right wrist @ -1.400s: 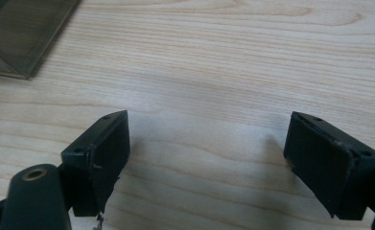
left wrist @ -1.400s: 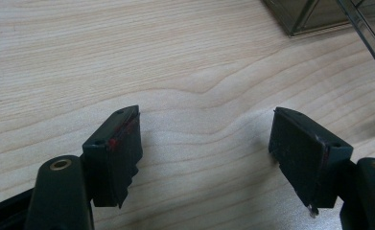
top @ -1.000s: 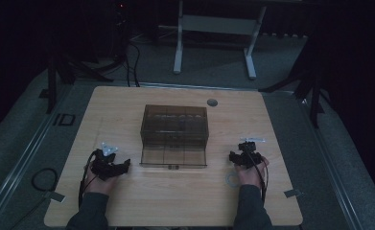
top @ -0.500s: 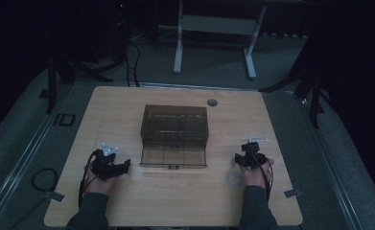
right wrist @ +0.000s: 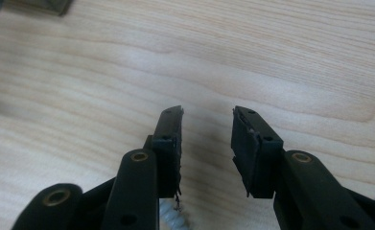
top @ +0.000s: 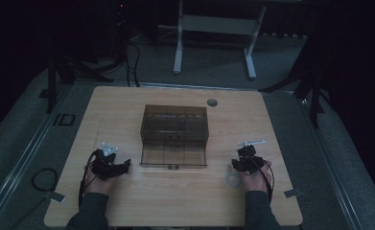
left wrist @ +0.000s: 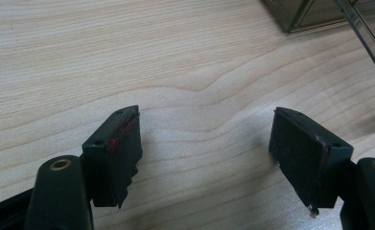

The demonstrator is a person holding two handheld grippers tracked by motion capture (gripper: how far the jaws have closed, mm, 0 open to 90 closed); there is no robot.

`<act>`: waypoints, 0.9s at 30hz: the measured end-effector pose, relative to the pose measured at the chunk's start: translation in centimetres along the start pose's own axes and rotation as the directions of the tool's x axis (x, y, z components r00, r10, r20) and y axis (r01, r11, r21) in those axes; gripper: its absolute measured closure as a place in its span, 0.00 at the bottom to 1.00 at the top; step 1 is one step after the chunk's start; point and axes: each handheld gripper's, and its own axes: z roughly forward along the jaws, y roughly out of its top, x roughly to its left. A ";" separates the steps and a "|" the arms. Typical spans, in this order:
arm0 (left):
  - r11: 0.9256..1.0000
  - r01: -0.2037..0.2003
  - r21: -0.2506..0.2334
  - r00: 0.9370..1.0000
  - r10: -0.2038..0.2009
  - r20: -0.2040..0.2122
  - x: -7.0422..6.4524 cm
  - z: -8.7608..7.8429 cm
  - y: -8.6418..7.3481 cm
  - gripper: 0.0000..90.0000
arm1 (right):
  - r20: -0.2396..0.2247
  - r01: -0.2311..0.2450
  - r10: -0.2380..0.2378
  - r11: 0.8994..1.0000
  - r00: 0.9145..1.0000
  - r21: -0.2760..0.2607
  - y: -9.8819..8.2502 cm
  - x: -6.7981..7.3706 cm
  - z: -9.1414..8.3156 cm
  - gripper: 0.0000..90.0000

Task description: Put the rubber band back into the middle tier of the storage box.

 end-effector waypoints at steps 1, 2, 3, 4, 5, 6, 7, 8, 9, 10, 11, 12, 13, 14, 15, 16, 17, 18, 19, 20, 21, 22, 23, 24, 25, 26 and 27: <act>1.000 0.001 0.000 1.000 -0.001 0.000 0.0 0.0 0.0 0.30 | 0.000 0.005 -0.005 1.000 1.000 0.003 0.0 0.2 -0.1 0.72; 1.000 0.000 0.000 1.000 0.000 0.000 0.0 0.0 0.0 0.30 | -0.002 0.010 -0.010 1.000 1.000 0.007 0.0 0.3 -0.3 0.72; 1.000 0.000 0.000 1.000 0.000 0.000 0.0 0.0 0.0 0.30 | -0.005 0.017 -0.017 1.000 1.000 0.009 0.0 0.4 -0.4 0.73; 1.000 0.001 0.000 1.000 -0.001 0.000 0.0 0.0 0.0 0.30 | -0.007 0.021 -0.021 1.000 1.000 0.013 0.0 0.4 -0.6 0.74; 1.000 0.000 0.000 1.000 0.000 0.000 0.0 0.0 0.0 0.30 | -0.011 0.028 -0.028 0.999 1.000 0.019 -0.1 0.6 -0.7 0.75; 1.000 0.001 0.000 1.000 -0.001 0.000 0.0 0.0 0.0 0.30 | -0.011 0.033 -0.033 0.999 0.999 0.022 -0.1 0.6 -0.8 0.75; 1.000 0.001 0.000 1.000 -0.001 0.000 0.0 0.0 0.0 0.30 | -0.009 0.038 -0.038 0.999 0.999 0.025 -0.1 0.6 -0.9 0.76; 1.000 0.000 0.000 1.000 0.000 0.001 0.0 0.0 0.0 0.30 | -0.010 0.041 -0.041 0.999 0.999 0.030 -0.2 0.6 -1.0 0.77; 1.000 0.001 0.000 1.000 -0.001 0.000 0.0 0.0 0.0 0.30 | -0.018 0.042 -0.041 0.999 0.999 0.033 -0.2 0.5 -1.1 0.77; 1.000 0.001 0.000 1.000 -0.001 0.000 0.0 0.0 0.0 0.30 | -0.026 0.043 -0.042 0.998 0.999 0.039 -0.3 0.5 -1.2 0.78; 1.000 0.001 -0.001 1.000 -0.001 0.001 0.0 0.0 0.0 0.30 | -0.032 0.045 -0.044 0.998 0.999 0.046 -0.4 0.4 -1.2 0.78; 1.000 0.001 -0.001 1.000 -0.001 0.000 0.0 0.0 0.0 0.30 | -0.042 0.044 -0.042 0.997 0.998 0.055 -0.5 0.4 -1.2 0.79; 1.000 0.001 -0.001 1.000 -0.001 0.001 0.0 0.0 0.0 0.30 | -0.047 0.047 -0.044 0.997 0.998 0.060 -0.6 0.3 -1.3 0.80; 1.000 0.001 -0.001 1.000 -0.001 0.001 0.0 0.0 0.0 0.30 | -0.049 0.048 -0.045 0.996 0.998 0.069 -0.8 0.3 -1.4 0.80; 1.000 0.002 -0.003 1.000 -0.002 0.000 0.0 0.0 0.0 0.30 | -0.047 0.052 -0.049 0.996 0.998 0.074 -0.8 0.2 -1.4 0.81; 1.000 0.001 -0.004 1.000 -0.001 0.001 0.0 0.0 -0.1 0.30 | -0.047 0.058 -0.054 0.995 0.997 0.082 -0.9 0.2 -1.4 0.81; 1.000 0.000 -0.002 1.000 0.000 0.001 0.0 0.0 0.0 0.30 | -0.049 0.060 -0.055 0.994 0.997 0.091 -1.1 0.1 -1.5 0.82; 1.000 0.000 -0.003 1.000 0.000 0.001 0.0 0.0 -0.1 0.30 | -0.056 0.066 -0.061 0.993 0.997 0.101 -1.2 0.1 -1.5 0.82; 1.000 0.000 -0.003 1.000 0.000 0.001 0.0 0.0 -0.1 0.30 | -0.062 0.070 -0.063 0.991 0.996 0.114 -1.3 0.1 -1.6 0.82; 1.000 -0.001 -0.004 1.000 0.001 0.001 0.0 0.0 -0.1 0.30 | -0.068 0.081 -0.073 0.989 0.995 0.123 -1.4 0.1 -1.6 0.82; 1.000 0.000 -0.004 1.000 0.000 0.001 0.0 0.0 -0.1 0.30 | -0.072 0.085 -0.076 0.988 0.995 0.128 -1.5 0.2 -1.7 0.82; 1.000 -0.001 -0.004 1.000 0.001 0.001 0.0 0.0 -0.1 0.30 | -0.076 0.090 -0.080 0.986 0.994 0.137 -1.5 0.3 -1.8 0.82; 1.000 -0.001 -0.003 1.000 0.001 0.001 0.0 0.0 -0.1 0.30 | -0.080 0.101 -0.090 0.984 0.993 0.144 -1.5 0.4 -1.9 0.82; 1.000 -0.002 -0.003 1.000 0.002 0.001 0.0 0.0 -0.1 0.30 | -0.079 0.112 -0.101 0.982 0.992 0.151 -1.5 0.6 -2.0 0.82; 1.000 -0.002 -0.004 1.000 0.002 0.001 0.0 0.0 -0.1 0.30 | -0.080 0.123 -0.112 0.980 0.991 0.157 -1.5 0.7 -2.0 0.82; 1.000 -0.002 -0.003 1.000 0.002 0.001 0.0 0.0 -0.1 0.30 | -0.079 0.132 -0.120 0.977 0.990 0.166 -1.5 0.8 -2.1 0.82; 1.000 -0.002 -0.003 1.000 0.002 0.001 0.0 0.0 -0.1 0.30 | -0.079 0.132 -0.120 0.977 0.990 0.166 -1.5 0.8 -2.1 0.82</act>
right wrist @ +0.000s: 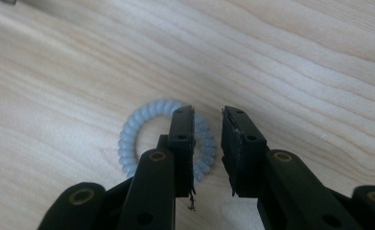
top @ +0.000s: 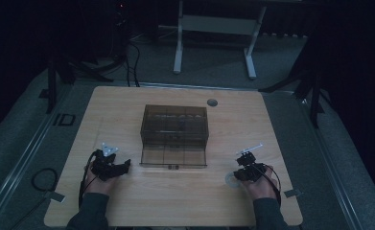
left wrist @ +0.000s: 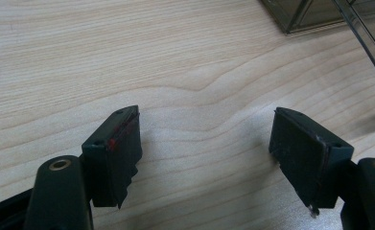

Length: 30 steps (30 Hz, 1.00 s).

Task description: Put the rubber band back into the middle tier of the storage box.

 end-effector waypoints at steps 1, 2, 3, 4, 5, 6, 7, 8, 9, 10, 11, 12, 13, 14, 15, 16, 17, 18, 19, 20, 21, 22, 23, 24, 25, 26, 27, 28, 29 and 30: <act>1.000 0.000 0.000 1.000 0.000 0.000 0.0 0.0 0.0 0.30 | 0.002 0.011 -0.011 1.000 1.000 0.009 0.0 0.1 0.0 0.82; 1.000 0.000 0.000 1.000 0.000 0.000 0.0 0.0 0.0 0.30 | 0.002 0.011 -0.011 1.000 1.000 0.009 0.0 0.1 0.0 0.83; 1.000 0.000 0.000 1.000 0.000 0.000 0.0 0.0 0.0 0.30 | 0.006 0.022 -0.022 0.999 1.000 0.049 0.2 0.2 0.1 0.84; 1.000 0.000 0.000 1.000 0.000 0.000 0.0 0.0 0.0 0.30 | 0.008 0.023 -0.024 0.998 1.000 0.063 0.2 0.2 0.1 0.85; 1.000 0.000 0.000 1.000 0.000 0.000 0.0 0.0 0.0 0.30 | 0.011 0.024 -0.025 0.997 1.000 0.070 0.2 0.2 0.2 0.86; 1.000 0.000 0.000 1.000 0.000 0.000 0.0 0.0 0.0 0.30 | 0.013 0.026 -0.027 0.997 1.000 0.076 0.2 0.1 0.2 0.87; 1.000 0.000 0.000 1.000 0.000 0.000 0.0 0.0 0.0 0.30 | 0.012 0.025 -0.026 0.996 1.000 0.082 0.2 0.0 0.3 0.87; 1.000 0.000 0.000 1.000 0.000 0.000 0.0 0.0 0.0 0.30 | 0.011 0.021 -0.022 0.996 1.000 0.089 0.2 0.0 0.3 0.87; 1.000 0.000 0.000 1.000 0.000 0.000 0.0 0.0 0.0 0.30 | 0.005 0.022 -0.022 0.995 1.000 0.093 0.2 -0.1 0.4 0.87; 1.000 0.001 0.000 1.000 -0.001 0.001 0.0 0.0 0.0 0.30 | 0.000 0.017 -0.017 0.995 1.000 0.099 0.2 -0.1 0.4 0.87; 1.000 0.001 0.000 1.000 -0.001 0.000 0.0 0.0 0.0 0.30 | -0.006 0.017 -0.016 0.995 1.000 0.100 0.2 -0.2 0.4 0.87; 1.000 0.000 0.000 1.000 0.000 0.000 0.0 0.0 0.0 0.30 | -0.012 0.013 -0.012 0.995 1.000 0.103 0.2 -0.2 0.5 0.87; 1.000 0.001 0.000 1.000 -0.001 0.001 0.0 0.0 0.0 0.30 | -0.016 0.009 -0.007 0.994 1.000 0.111 0.3 -0.3 0.4 0.88; 1.000 0.001 0.000 1.000 -0.001 0.000 0.0 0.0 0.0 0.29 | -0.019 0.010 -0.008 0.993 1.000 0.116 0.3 -0.4 0.5 0.88; 1.000 0.001 0.000 1.000 -0.001 0.001 0.0 0.0 0.0 0.30 | -0.021 0.012 -0.010 0.992 1.000 0.125 0.4 -0.4 0.5 0.88; 1.000 0.001 0.000 1.000 -0.001 0.001 0.0 0.0 0.0 0.29 | -0.024 0.015 -0.012 0.991 1.000 0.132 0.5 -0.4 0.5 0.88; 1.000 0.001 0.000 1.000 -0.001 0.000 0.0 0.0 0.0 0.30 | -0.023 0.020 -0.016 0.989 1.000 0.146 0.6 -0.3 0.5 0.88; 1.000 0.001 0.000 1.000 -0.001 0.000 0.0 0.0 0.0 0.30 | -0.024 0.025 -0.021 0.987 0.999 0.158 0.7 -0.2 0.5 0.88; 1.000 0.001 0.000 1.000 -0.001 0.000 0.0 0.0 0.0 0.29 | -0.022 0.034 -0.031 0.985 0.999 0.168 0.8 -0.2 0.5 0.88; 1.000 0.001 0.000 1.000 -0.001 0.000 0.0 0.0 0.0 0.29 | -0.021 0.045 -0.042 0.983 0.999 0.176 0.9 -0.1 0.5 0.88; 1.000 0.001 0.000 1.000 -0.001 0.001 0.0 0.0 0.0 0.29 | -0.020 0.053 -0.050 0.981 0.999 0.185 1.0 -0.1 0.6 0.88; 1.000 0.001 0.000 1.000 -0.001 0.001 0.0 0.0 0.0 0.30 | -0.019 0.057 -0.054 0.980 0.998 0.193 1.1 -0.1 0.6 0.88; 1.000 0.001 0.000 1.000 -0.001 0.000 0.0 0.0 0.0 0.29 | -0.019 0.061 -0.058 0.977 0.998 0.203 1.3 0.0 0.6 0.88; 1.000 0.001 0.000 1.000 -0.001 0.001 0.0 0.0 0.0 0.29 | -0.017 0.070 -0.068 0.974 0.998 0.214 1.3 0.0 0.7 0.87; 1.000 0.001 0.000 1.000 -0.001 0.001 0.0 0.0 0.0 0.29 | -0.018 0.074 -0.072 0.971 0.997 0.226 1.4 0.1 0.8 0.87; 1.000 0.001 0.000 1.000 -0.001 0.001 0.0 0.0 0.0 0.29 | -0.018 0.081 -0.079 0.969 0.997 0.234 1.5 0.1 0.9 0.87; 1.000 0.001 0.000 1.000 -0.001 0.001 0.0 0.0 0.0 0.29 | -0.016 0.083 -0.082 0.967 0.997 0.243 1.7 0.2 0.9 0.87; 1.000 0.001 0.000 1.000 -0.001 0.001 0.0 0.0 0.0 0.29 | -0.015 0.088 -0.087 0.965 0.996 0.248 1.8 0.2 1.0 0.88; 1.000 0.001 0.000 1.000 -0.001 0.001 0.0 0.0 0.0 0.29 | -0.009 0.090 -0.091 0.963 0.996 0.254 1.9 0.2 1.0 0.88; 1.000 0.000 0.000 1.000 0.000 0.001 0.0 0.0 0.0 0.29 | -0.004 0.094 -0.097 0.962 0.995 0.258 2.0 0.3 1.0 0.89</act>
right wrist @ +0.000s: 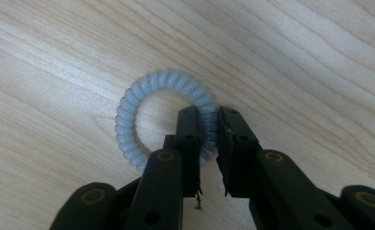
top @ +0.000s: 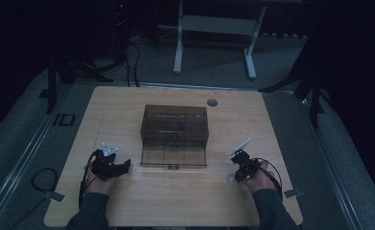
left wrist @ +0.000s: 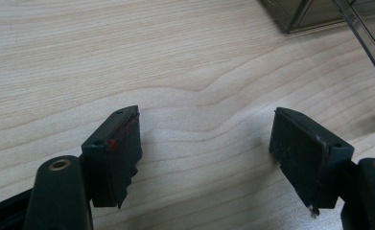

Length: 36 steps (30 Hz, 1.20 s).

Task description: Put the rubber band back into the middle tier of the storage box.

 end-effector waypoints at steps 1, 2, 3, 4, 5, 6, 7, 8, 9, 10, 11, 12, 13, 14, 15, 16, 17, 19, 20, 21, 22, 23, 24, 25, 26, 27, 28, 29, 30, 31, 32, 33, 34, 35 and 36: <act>1.000 0.001 -0.001 1.000 -0.001 0.000 0.0 0.0 0.0 0.29 | 0.007 0.003 -0.003 1.000 1.000 0.007 0.1 0.1 0.0 0.90; 1.000 0.001 -0.001 1.000 -0.001 0.000 0.0 0.0 0.0 0.29 | 0.011 0.011 -0.011 1.000 1.000 0.011 0.2 0.2 0.0 0.91; 1.000 0.000 -0.001 1.000 0.000 0.000 0.0 0.0 0.0 0.29 | 0.017 0.017 -0.017 1.000 1.000 0.017 0.3 0.2 0.0 0.91; 1.000 0.000 -0.001 1.000 0.000 0.000 0.0 0.0 0.0 0.29 | 0.019 0.018 -0.018 1.000 1.000 0.022 0.3 0.3 0.0 0.91; 1.000 0.000 -0.001 1.000 0.000 0.000 0.0 0.0 0.0 0.29 | 0.019 0.020 -0.021 1.000 1.000 0.022 0.4 0.3 0.0 0.91; 1.000 0.000 -0.001 1.000 0.000 0.001 0.0 0.0 0.0 0.29 | 0.021 0.021 -0.021 1.000 1.000 0.019 0.4 0.3 -0.1 0.91; 1.000 0.000 -0.001 1.000 0.000 0.001 0.0 0.0 0.0 0.29 | 0.020 0.021 -0.021 1.000 1.000 0.015 0.5 0.3 -0.2 0.91; 1.000 -0.001 -0.002 1.000 0.001 0.001 0.0 0.0 0.0 0.29 | 0.018 0.021 -0.021 1.000 1.000 0.012 0.5 0.3 -0.3 0.91; 1.000 -0.001 -0.002 1.000 0.001 0.001 0.0 0.0 0.0 0.29 | 0.010 0.018 -0.018 1.000 1.000 0.006 0.6 0.2 -0.5 0.91; 1.000 -0.001 -0.003 1.000 0.001 0.002 0.0 0.0 0.0 0.29 | 0.009 0.016 -0.016 1.000 1.000 0.005 0.7 0.2 -0.6 0.91; 1.000 -0.001 -0.003 1.000 0.001 0.002 0.0 0.0 0.0 0.29 | 0.008 0.020 -0.020 1.000 1.000 0.004 0.8 0.2 -0.7 0.91; 1.000 -0.001 -0.003 1.000 0.001 0.002 0.0 0.0 0.0 0.29 | 0.008 0.020 -0.020 1.000 1.000 0.004 0.8 0.2 -0.7 0.91; 1.000 -0.002 -0.003 1.000 0.002 0.003 0.0 0.0 0.0 0.29 | 0.010 0.020 -0.020 1.000 1.000 0.005 0.9 0.2 -0.8 0.91; 1.000 -0.002 -0.003 1.000 0.002 0.003 0.0 0.0 0.0 0.29 | 0.014 0.024 -0.024 1.000 1.000 0.001 1.1 0.2 -1.1 0.91; 1.000 -0.003 -0.003 1.000 0.003 0.003 0.0 0.0 0.0 0.29 | 0.016 0.028 -0.028 1.000 0.999 -0.004 1.1 0.3 -1.2 0.91; 1.000 -0.004 -0.003 1.000 0.004 0.003 0.0 0.0 0.0 0.29 | 0.017 0.031 -0.030 0.999 0.999 -0.009 1.2 0.4 -1.3 0.91; 1.000 -0.004 -0.002 1.000 0.004 0.003 0.0 0.0 0.0 0.29 | 0.018 0.033 -0.033 0.999 0.999 -0.013 1.2 0.5 -1.5 0.91; 1.000 -0.004 -0.002 1.000 0.004 0.003 0.0 0.0 0.0 0.29 | 0.018 0.034 -0.033 0.999 0.999 -0.027 1.3 0.7 -1.9 0.91; 1.000 -0.003 -0.002 1.000 0.003 0.003 0.0 0.0 0.0 0.29 | 0.014 0.034 -0.033 0.999 0.999 -0.032 1.4 0.7 -2.1 0.91; 1.000 -0.003 -0.004 1.000 0.003 0.003 0.0 0.0 0.0 0.29 | 0.010 0.037 -0.036 0.999 0.999 -0.033 1.5 0.7 -2.3 0.91; 1.000 -0.005 -0.002 1.000 0.005 0.003 0.0 0.0 0.0 0.29 | 0.008 0.040 -0.040 0.999 0.999 -0.032 1.6 0.8 -2.5 0.91; 1.000 -0.006 -0.002 1.000 0.006 0.003 0.0 0.0 0.0 0.29 | 0.010 0.047 -0.046 0.998 0.999 -0.031 1.7 0.8 -2.6 0.91; 1.000 -0.006 -0.002 1.000 0.006 0.003 0.0 0.0 0.0 0.29 | 0.010 0.047 -0.046 0.998 0.999 -0.031 1.7 0.8 -2.6 0.91; 1.000 -0.007 -0.002 1.000 0.007 0.003 0.0 0.0 0.0 0.29 | 0.012 0.052 -0.052 0.998 0.999 -0.032 1.8 0.9 -2.8 0.91; 1.000 -0.007 -0.002 1.000 0.007 0.003 0.0 0.0 0.0 0.29 | 0.014 0.059 -0.058 0.998 0.998 -0.036 2.0 1.0 -3.2 0.91; 1.000 -0.007 -0.001 1.000 0.007 0.003 0.0 0.0 0.0 0.29 | 0.015 0.060 -0.060 0.997 0.998 -0.039 2.1 1.0 -3.3 0.91; 1.000 -0.007 -0.002 1.000 0.007 0.003 0.0 0.0 0.0 0.29 | 0.015 0.063 -0.062 0.997 0.998 -0.042 2.1 1.1 -3.5 0.91; 1.000 -0.008 -0.001 1.000 0.008 0.003 0.0 0.0 0.0 0.29 | 0.015 0.068 -0.068 0.997 0.998 -0.044 2.2 1.2 -3.7 0.91; 1.000 -0.008 -0.001 1.000 0.008 0.003 0.0 0.0 0.0 0.29 | 0.014 0.070 -0.070 0.996 0.997 -0.048 2.3 1.3 -3.8 0.91; 1.000 -0.007 0.000 1.000 0.007 0.003 0.0 0.0 0.0 0.29 | 0.013 0.072 -0.071 0.996 0.997 -0.052 2.3 1.3 -4.0 0.91; 1.000 -0.007 -0.001 1.000 0.007 0.003 0.0 0.0 0.0 0.29 | 0.008 0.073 -0.073 0.996 0.997 -0.055 2.4 1.4 -4.2 0.91; 1.000 -0.008 -0.001 1.000 0.008 0.003 0.0 0.0 0.0 0.29 | 0.005 0.075 -0.075 0.996 0.997 -0.055 2.4 1.4 -4.3 0.91; 1.000 -0.006 -0.002 1.000 0.006 0.003 0.0 0.1 0.0 0.29 | 0.005 0.080 -0.080 0.995 0.997 -0.055 2.5 1.5 -4.5 0.91; 1.000 -0.005 -0.003 1.000 0.005 0.003 0.0 0.1 0.0 0.29 | 0.008 0.081 -0.081 0.995 0.997 -0.056 2.6 1.5 -4.6 0.91; 1.000 -0.005 -0.003 1.000 0.005 0.003 0.0 0.1 0.0 0.29 | 0.008 0.081 -0.081 0.995 0.997 -0.056 2.6 1.5 -4.6 0.91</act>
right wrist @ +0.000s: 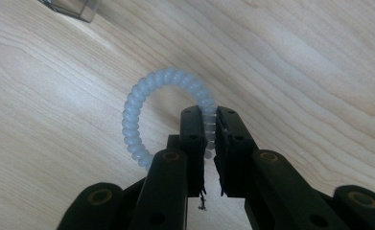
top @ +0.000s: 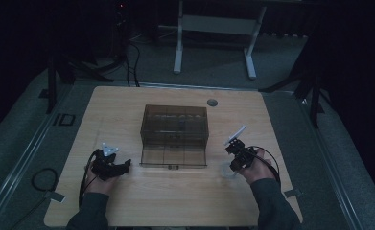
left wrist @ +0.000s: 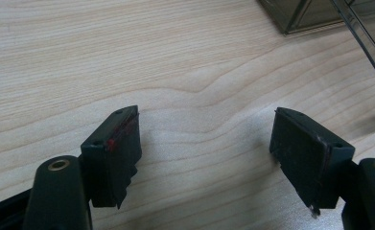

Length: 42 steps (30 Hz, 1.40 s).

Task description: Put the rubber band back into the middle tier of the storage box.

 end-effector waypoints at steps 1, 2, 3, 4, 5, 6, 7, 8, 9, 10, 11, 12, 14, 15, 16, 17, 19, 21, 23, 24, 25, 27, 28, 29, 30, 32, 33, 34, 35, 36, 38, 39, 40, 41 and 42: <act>1.000 0.000 0.000 1.000 0.000 0.000 0.0 0.0 0.0 0.29 | 0.001 0.004 -0.004 1.000 1.000 -0.003 0.1 0.0 -0.1 0.91; 1.000 0.001 0.000 1.000 -0.001 0.000 0.0 0.0 0.0 0.29 | 0.000 0.006 -0.006 1.000 1.000 -0.008 0.2 0.1 -0.4 0.91; 1.000 0.000 0.000 1.000 0.000 0.000 0.0 0.0 0.0 0.29 | -0.002 0.006 -0.006 1.000 1.000 -0.010 0.3 0.1 -0.5 0.91; 1.000 0.000 0.000 1.000 0.000 0.000 0.0 0.0 0.0 0.29 | -0.001 0.011 -0.011 1.000 1.000 -0.010 0.3 0.1 -0.6 0.91; 1.000 0.000 0.000 1.000 0.000 0.000 0.0 0.0 0.0 0.29 | -0.002 0.009 -0.009 1.000 1.000 -0.011 0.4 0.1 -0.6 0.91; 1.000 0.000 0.000 1.000 0.000 0.000 0.0 0.0 0.0 0.29 | -0.005 0.008 -0.008 1.000 1.000 -0.013 0.4 0.0 -0.7 0.91; 1.000 0.000 0.000 1.000 0.000 0.000 0.0 0.0 0.0 0.29 | -0.012 0.008 -0.008 1.000 1.000 -0.014 0.5 0.0 -0.7 0.91; 1.000 0.000 0.000 1.000 0.000 0.000 0.0 0.0 0.0 0.29 | -0.015 0.011 -0.011 1.000 1.000 -0.013 0.6 0.0 -0.8 0.91; 1.000 0.000 0.000 1.000 0.000 0.000 0.0 0.0 0.0 0.29 | -0.014 0.012 -0.012 1.000 1.000 -0.010 0.6 0.1 -0.8 0.91; 1.000 0.000 0.000 1.000 0.000 0.000 0.0 0.0 0.0 0.29 | -0.014 0.014 -0.014 1.000 1.000 -0.011 0.7 0.2 -0.9 0.91; 1.000 0.001 0.001 1.000 -0.001 0.000 0.0 0.0 0.0 0.29 | -0.015 0.018 -0.018 1.000 1.000 -0.014 0.8 0.2 -1.0 0.91; 1.000 0.001 0.001 1.000 -0.001 0.000 0.0 0.0 0.0 0.29 | -0.015 0.018 -0.018 1.000 1.000 -0.014 0.8 0.2 -1.0 0.91; 1.000 -0.002 0.001 1.000 0.002 0.000 0.0 0.0 0.0 0.29 | -0.016 0.021 -0.021 1.000 1.000 -0.016 0.8 0.3 -1.1 0.91; 1.000 -0.001 0.001 1.000 0.001 0.000 0.0 0.0 0.0 0.29 | -0.013 0.025 -0.025 0.999 1.000 -0.023 1.0 0.3 -1.4 0.91; 1.000 -0.001 0.001 1.000 0.001 0.000 0.0 0.0 0.1 0.29 | -0.014 0.027 -0.027 0.999 1.000 -0.022 1.1 0.4 -1.6 0.91; 1.000 0.001 0.000 1.000 -0.001 0.002 0.0 0.1 0.1 0.29 | -0.014 0.034 -0.034 0.999 0.999 -0.025 1.2 0.5 -1.8 0.91; 1.000 0.002 -0.001 1.000 -0.002 0.002 0.0 0.1 0.1 0.29 | -0.012 0.041 -0.041 0.999 0.999 -0.028 1.4 0.6 -2.1 0.91; 1.000 0.001 0.000 1.000 -0.001 0.002 0.0 0.1 0.0 0.29 | -0.011 0.050 -0.050 0.998 0.999 -0.029 1.6 0.7 -2.4 0.91; 1.000 0.001 -0.001 1.000 -0.001 0.002 0.0 0.1 0.0 0.29 | -0.008 0.054 -0.054 0.998 0.999 -0.030 1.9 0.8 -2.7 0.91; 1.000 0.002 -0.002 1.000 -0.002 0.002 0.0 0.1 0.0 0.29 | -0.008 0.054 -0.054 0.998 0.999 -0.030 1.9 0.8 -2.7 0.91; 1.000 0.002 -0.002 1.000 -0.002 0.002 0.0 0.1 0.0 0.29 | -0.008 0.054 -0.054 0.998 0.999 -0.030 1.9 0.8 -2.7 0.91; 1.000 0.002 -0.002 1.000 -0.002 0.002 0.0 0.1 0.0 0.29 | -0.007 0.060 -0.060 0.998 0.998 -0.028 2.0 0.9 -2.9 0.91; 1.000 0.002 -0.002 1.000 -0.002 0.002 0.0 0.1 0.0 0.29 | -0.007 0.062 -0.062 0.998 0.998 -0.029 2.1 0.9 -3.0 0.91; 1.000 0.003 -0.002 1.000 -0.003 0.002 0.0 0.1 0.1 0.29 | -0.007 0.063 -0.063 0.998 0.998 -0.026 2.2 0.9 -3.1 0.91; 1.000 0.003 -0.002 1.000 -0.003 0.002 0.0 0.1 0.1 0.29 | -0.006 0.066 -0.066 0.998 0.998 -0.026 2.2 1.0 -3.1 0.91; 1.000 0.003 -0.002 1.000 -0.003 0.002 0.0 0.1 0.1 0.29 | -0.007 0.069 -0.069 0.997 0.998 -0.024 2.4 1.1 -3.2 0.91; 1.000 0.003 -0.002 1.000 -0.003 0.002 0.0 0.1 0.1 0.29 | -0.006 0.074 -0.074 0.997 0.997 -0.027 2.4 1.1 -3.2 0.91; 1.000 0.003 -0.002 1.000 -0.003 0.002 0.0 0.1 0.1 0.29 | -0.008 0.074 -0.074 0.997 0.997 -0.028 2.6 1.2 -3.3 0.91; 1.000 0.002 -0.002 1.000 -0.002 0.002 0.0 0.1 0.1 0.29 | -0.008 0.075 -0.075 0.997 0.997 -0.027 2.7 1.2 -3.4 0.91; 1.000 0.002 -0.002 1.000 -0.002 0.002 0.0 0.1 0.1 0.29 | -0.009 0.079 -0.080 0.996 0.997 -0.030 2.8 1.3 -3.4 0.91; 1.000 0.001 -0.002 1.000 -0.001 0.002 0.0 0.1 0.1 0.29 | -0.009 0.080 -0.080 0.996 0.997 -0.031 3.0 1.5 -3.6 0.91; 1.000 0.000 -0.001 1.000 0.000 0.003 0.0 0.1 0.1 0.29 | -0.009 0.084 -0.084 0.996 0.996 -0.034 3.1 1.5 -3.7 0.91; 1.000 -0.001 0.000 1.000 0.001 0.003 0.0 0.1 0.1 0.29 | -0.009 0.087 -0.088 0.996 0.996 -0.037 3.2 1.6 -3.8 0.91; 1.000 -0.002 0.000 1.000 0.002 0.002 0.0 0.1 0.1 0.29 | -0.011 0.087 -0.088 0.995 0.996 -0.037 3.4 1.7 -3.9 0.91; 1.000 -0.002 0.000 1.000 0.002 0.002 0.0 0.1 0.1 0.29 | -0.009 0.092 -0.093 0.995 0.996 -0.038 3.5 1.8 -4.0 0.91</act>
